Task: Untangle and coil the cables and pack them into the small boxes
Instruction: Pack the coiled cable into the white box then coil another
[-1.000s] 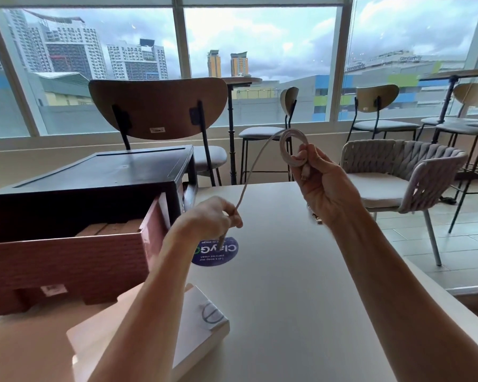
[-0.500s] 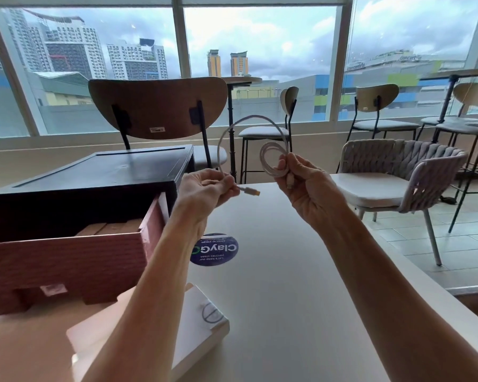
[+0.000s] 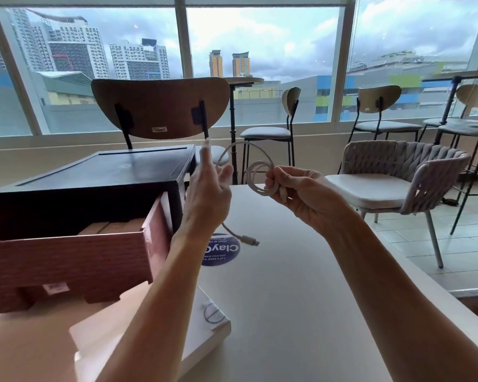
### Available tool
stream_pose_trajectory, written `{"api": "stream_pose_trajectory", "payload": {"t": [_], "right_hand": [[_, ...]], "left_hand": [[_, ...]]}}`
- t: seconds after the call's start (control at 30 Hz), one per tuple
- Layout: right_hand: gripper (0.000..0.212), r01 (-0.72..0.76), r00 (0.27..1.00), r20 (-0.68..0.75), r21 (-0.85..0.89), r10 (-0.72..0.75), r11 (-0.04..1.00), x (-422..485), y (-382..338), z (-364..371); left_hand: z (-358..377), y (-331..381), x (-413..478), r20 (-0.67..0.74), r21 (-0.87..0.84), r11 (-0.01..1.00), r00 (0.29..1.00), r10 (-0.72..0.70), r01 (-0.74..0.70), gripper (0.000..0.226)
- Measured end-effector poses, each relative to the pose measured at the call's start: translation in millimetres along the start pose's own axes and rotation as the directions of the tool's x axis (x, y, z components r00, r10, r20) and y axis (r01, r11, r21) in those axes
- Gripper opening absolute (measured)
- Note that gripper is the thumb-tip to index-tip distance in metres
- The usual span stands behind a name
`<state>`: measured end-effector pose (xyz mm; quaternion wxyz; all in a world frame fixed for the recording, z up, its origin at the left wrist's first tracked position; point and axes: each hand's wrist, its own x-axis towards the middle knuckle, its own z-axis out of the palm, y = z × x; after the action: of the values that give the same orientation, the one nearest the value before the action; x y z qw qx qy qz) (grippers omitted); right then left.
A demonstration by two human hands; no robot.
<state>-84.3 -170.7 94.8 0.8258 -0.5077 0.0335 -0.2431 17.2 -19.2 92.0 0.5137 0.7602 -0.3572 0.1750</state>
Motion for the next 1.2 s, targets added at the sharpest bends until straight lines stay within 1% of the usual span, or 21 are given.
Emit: {"api": "stream_pose_trajectory", "payload": {"t": [0.07, 0.13, 0.17, 0.2, 0.27, 0.33, 0.43, 0.53, 0.63, 0.7, 0.73, 0.9, 1.0, 1.07, 1.1, 1.2], "right_hand": [[0.016, -0.05, 0.999, 0.021, -0.005, 0.05, 0.999, -1, 0, 1], [0.019, -0.076, 0.996, 0.042, 0.02, 0.075, 0.997, -2, 0, 1], [0.02, -0.084, 0.995, 0.053, 0.039, 0.082, 0.996, -2, 0, 1], [0.021, -0.087, 0.995, 0.058, 0.052, 0.084, 0.995, -2, 0, 1], [0.022, -0.073, 0.997, 0.043, 0.063, 0.07, 0.995, -1, -1, 0], [0.02, -0.05, 0.999, 0.01, 0.06, 0.049, 0.997, 0, -1, -1], [0.02, -0.028, 0.999, -0.023, 0.054, 0.029, 0.998, 0, 0, -2], [0.021, -0.021, 1.0, -0.016, 0.032, 0.022, 0.999, 0, 2, -2], [0.021, -0.028, 1.0, 0.006, 0.019, 0.028, 0.999, 0, 3, 0], [0.025, -0.037, 0.999, 0.017, 0.037, 0.036, 0.999, 0, 3, 0], [0.027, -0.039, 0.999, 0.023, 0.046, 0.038, 0.998, 0, 3, 1], [0.032, -0.035, 0.999, 0.022, 0.068, 0.034, 0.997, 2, 5, 0], [0.031, -0.036, 0.999, 0.02, 0.064, 0.034, 0.997, 3, 6, -1], [0.032, -0.047, 0.998, 0.036, 0.064, 0.045, 0.997, 3, 6, -1], [0.033, -0.054, 0.998, 0.045, 0.061, 0.051, 0.997, 3, 6, -1], [0.032, -0.054, 0.997, 0.05, 0.051, 0.052, 0.997, 3, 7, 0]], "left_hand": [[2, 2, -1, -0.098, 0.016, 0.986, 0.981, 0.167, -0.166, 0.062], [7, -4, -1, -0.103, 0.099, 0.948, 0.944, 0.313, -0.303, 0.055], [9, -7, 0, -0.093, 0.148, 0.932, 0.934, 0.346, -0.331, 0.049], [10, -10, 0, -0.08, 0.18, 0.927, 0.934, 0.347, -0.329, 0.044], [9, -12, 2, -0.058, 0.164, 0.943, 0.951, 0.302, -0.29, 0.036], [7, -11, 4, -0.032, 0.079, 0.968, 0.97, 0.24, -0.237, 0.03], [4, -6, 5, 0.027, -0.045, 0.992, 0.992, 0.121, -0.12, 0.023], [6, -8, 5, 0.057, -0.123, 0.992, 0.998, 0.037, -0.03, 0.019], [7, -9, 5, 0.12, -0.291, 0.952, 0.991, -0.057, 0.09, 0.018], [8, -6, 4, 0.171, -0.393, 0.91, 0.983, -0.064, 0.128, 0.024], [8, -4, 3, 0.187, -0.415, 0.9, 0.981, -0.057, 0.132, 0.026], [10, 1, 3, 0.247, -0.409, 0.901, 0.968, -0.042, 0.144, 0.029], [10, 1, 1, 0.251, -0.433, 0.891, 0.968, -0.028, 0.138, 0.027], [10, 2, -1, 0.233, -0.482, 0.863, 0.972, -0.039, 0.15, 0.024], [9, 3, -1, 0.235, -0.525, 0.832, 0.97, -0.062, 0.18, 0.022], [6, 9, -3, 0.303, -0.682, 0.651, 0.939, -0.165, 0.334, 0.021]]}}
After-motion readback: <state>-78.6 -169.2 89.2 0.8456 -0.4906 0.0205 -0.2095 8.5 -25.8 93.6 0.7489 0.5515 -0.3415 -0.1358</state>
